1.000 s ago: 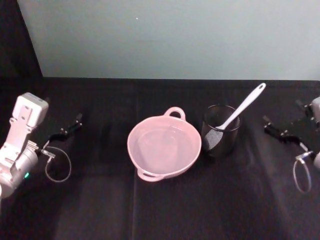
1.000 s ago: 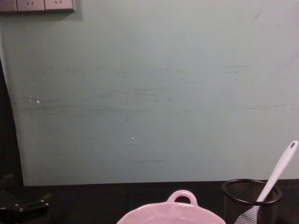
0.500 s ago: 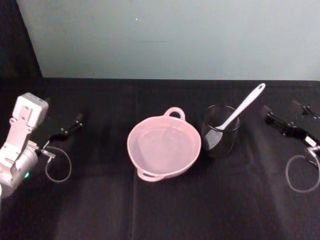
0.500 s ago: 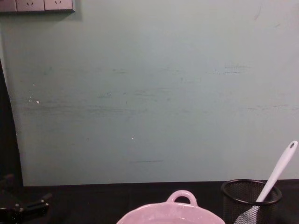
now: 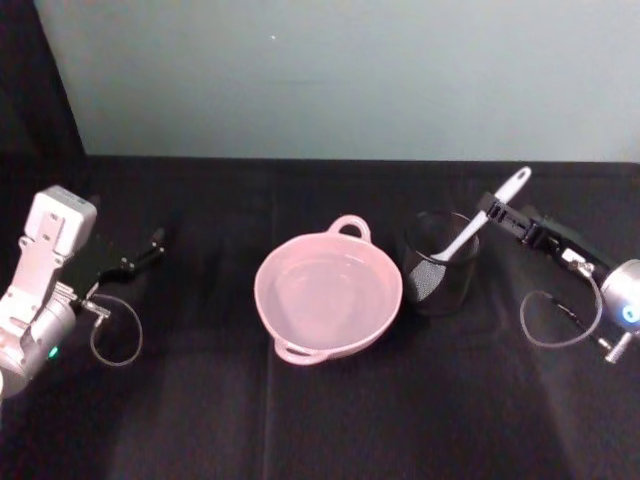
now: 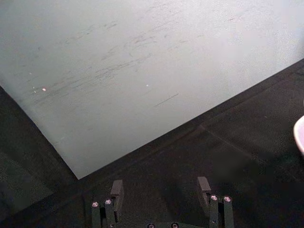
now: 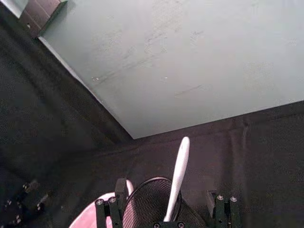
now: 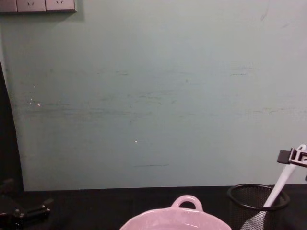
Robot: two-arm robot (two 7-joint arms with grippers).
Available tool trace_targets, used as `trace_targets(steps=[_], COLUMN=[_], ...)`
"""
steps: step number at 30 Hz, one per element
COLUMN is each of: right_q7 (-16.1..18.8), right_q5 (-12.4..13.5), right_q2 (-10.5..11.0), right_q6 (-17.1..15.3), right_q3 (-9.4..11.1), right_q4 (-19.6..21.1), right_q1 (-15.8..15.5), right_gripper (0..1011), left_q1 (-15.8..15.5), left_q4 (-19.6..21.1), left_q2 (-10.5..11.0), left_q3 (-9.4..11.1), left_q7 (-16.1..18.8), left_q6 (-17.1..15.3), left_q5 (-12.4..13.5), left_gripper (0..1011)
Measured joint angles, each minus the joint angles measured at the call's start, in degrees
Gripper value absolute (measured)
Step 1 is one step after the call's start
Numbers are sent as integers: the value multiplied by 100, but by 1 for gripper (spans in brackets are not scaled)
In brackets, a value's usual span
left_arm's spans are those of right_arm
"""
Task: Use the one hand to pick up the spoon and stir the clear water in the bowl.
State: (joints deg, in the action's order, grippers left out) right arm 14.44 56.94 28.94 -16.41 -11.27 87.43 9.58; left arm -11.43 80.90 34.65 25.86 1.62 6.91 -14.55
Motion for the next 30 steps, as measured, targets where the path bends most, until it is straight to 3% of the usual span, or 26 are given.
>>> trace_targets(steps=[6,12,21,30], right_q7=[55,102,115,98], right_q5=[68,-31,-51,-42], right_q2=[-109,-179,-176,-170], right_q6=[0,228,235,212], right_q3=[-171,-392,-385,-367], right_q4=[-330,-665,-651,-617], right_q1=[293,573,564,543], right_gripper=[1002,1002,998,818], left_q1=[0,0,0,0], left_q4=[0,0,0,0], left_q2=[0,0,0,0], left_q3=[0,0,0,0], left_q7=[0,0,0,0], left_q6=[0,0,0,0], left_q5=[0,0,0,0], left_gripper=[1011,1011,1011,1011])
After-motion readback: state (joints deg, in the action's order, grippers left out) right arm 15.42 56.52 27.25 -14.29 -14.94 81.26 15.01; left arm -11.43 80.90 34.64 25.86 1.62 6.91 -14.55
